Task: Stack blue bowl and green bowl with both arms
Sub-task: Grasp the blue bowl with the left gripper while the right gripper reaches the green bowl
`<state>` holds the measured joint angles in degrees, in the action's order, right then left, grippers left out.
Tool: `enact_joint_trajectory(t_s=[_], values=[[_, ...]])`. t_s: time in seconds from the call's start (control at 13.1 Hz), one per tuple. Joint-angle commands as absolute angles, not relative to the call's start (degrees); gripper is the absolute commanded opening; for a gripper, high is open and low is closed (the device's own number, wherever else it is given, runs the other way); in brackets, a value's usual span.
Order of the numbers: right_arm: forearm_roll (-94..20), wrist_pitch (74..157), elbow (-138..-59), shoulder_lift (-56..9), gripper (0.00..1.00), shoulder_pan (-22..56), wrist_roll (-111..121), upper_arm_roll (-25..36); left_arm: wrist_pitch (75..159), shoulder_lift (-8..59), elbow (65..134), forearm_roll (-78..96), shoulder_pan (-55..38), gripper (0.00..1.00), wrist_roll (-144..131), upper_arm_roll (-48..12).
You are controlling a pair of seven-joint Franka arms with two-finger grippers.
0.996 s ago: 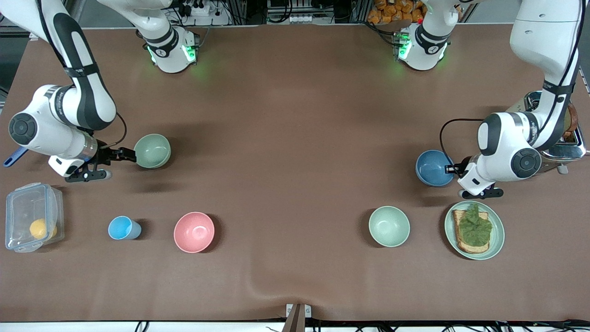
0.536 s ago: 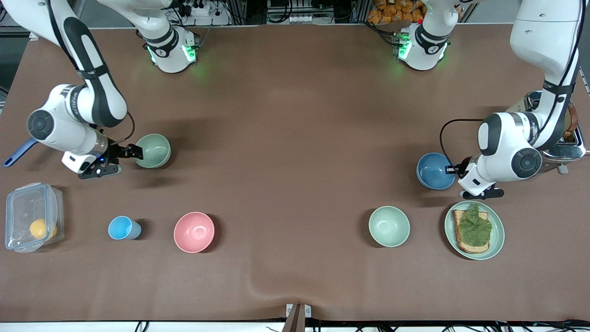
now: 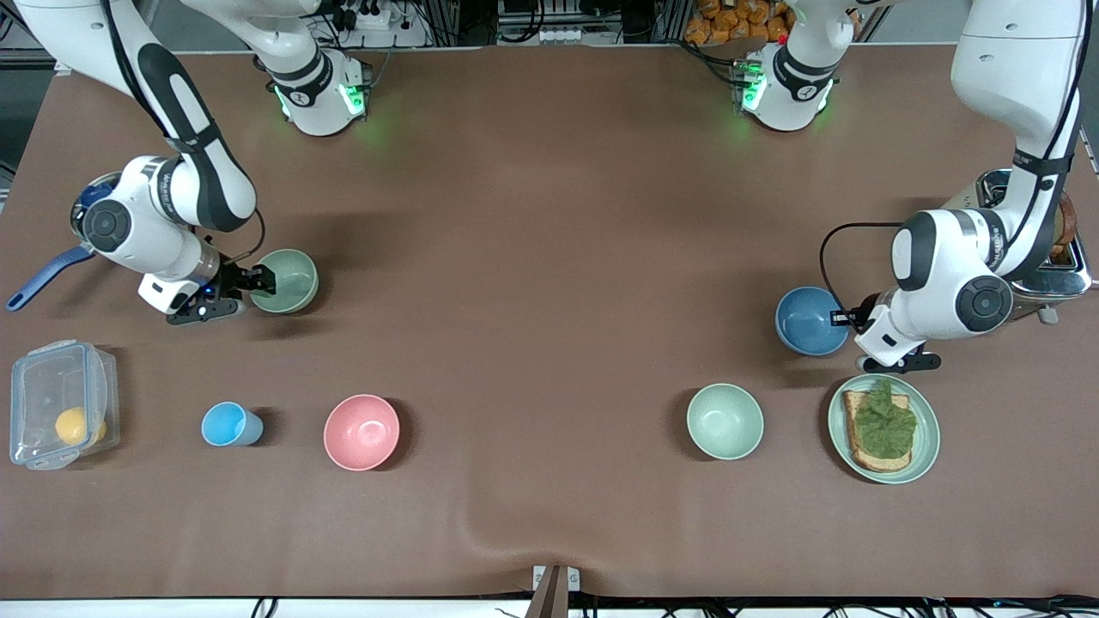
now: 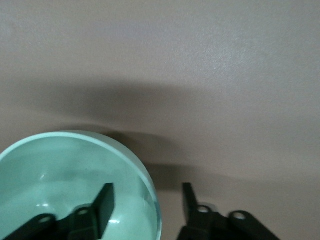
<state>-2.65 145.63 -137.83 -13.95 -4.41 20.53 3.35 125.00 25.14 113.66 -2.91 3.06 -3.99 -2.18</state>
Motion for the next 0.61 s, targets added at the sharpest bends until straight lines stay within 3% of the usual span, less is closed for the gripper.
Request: enact_joint_trajectory(t_s=[0.0, 0.15, 0.31, 0.54], values=[[-3.95, 148.0, -138.69, -14.76, 0.32, -4.66, 21.18, 3.08, 121.92, 22.16, 112.85, -1.93, 3.34, 0.0, -3.43, -2.63], [-4.3, 148.01, -139.13, -14.77, 0.0, -4.4, 20.92, 2.99, 117.01, 20.4, 109.36, -2.02, 3.17, 0.0, -3.17, -3.16], [-7.19, 146.26, -138.78, -14.33, 0.0, -3.78, 20.31, 2.99, 108.06, 21.0, 101.81, -2.11, 2.73, 0.0, -3.25, -4.21], [-14.92, 135.57, -135.54, -12.66, 0.0, -1.42, 16.46, 2.46, 100.74, 21.01, 94.67, -2.02, 2.55, 0.0, -3.86, -5.97]])
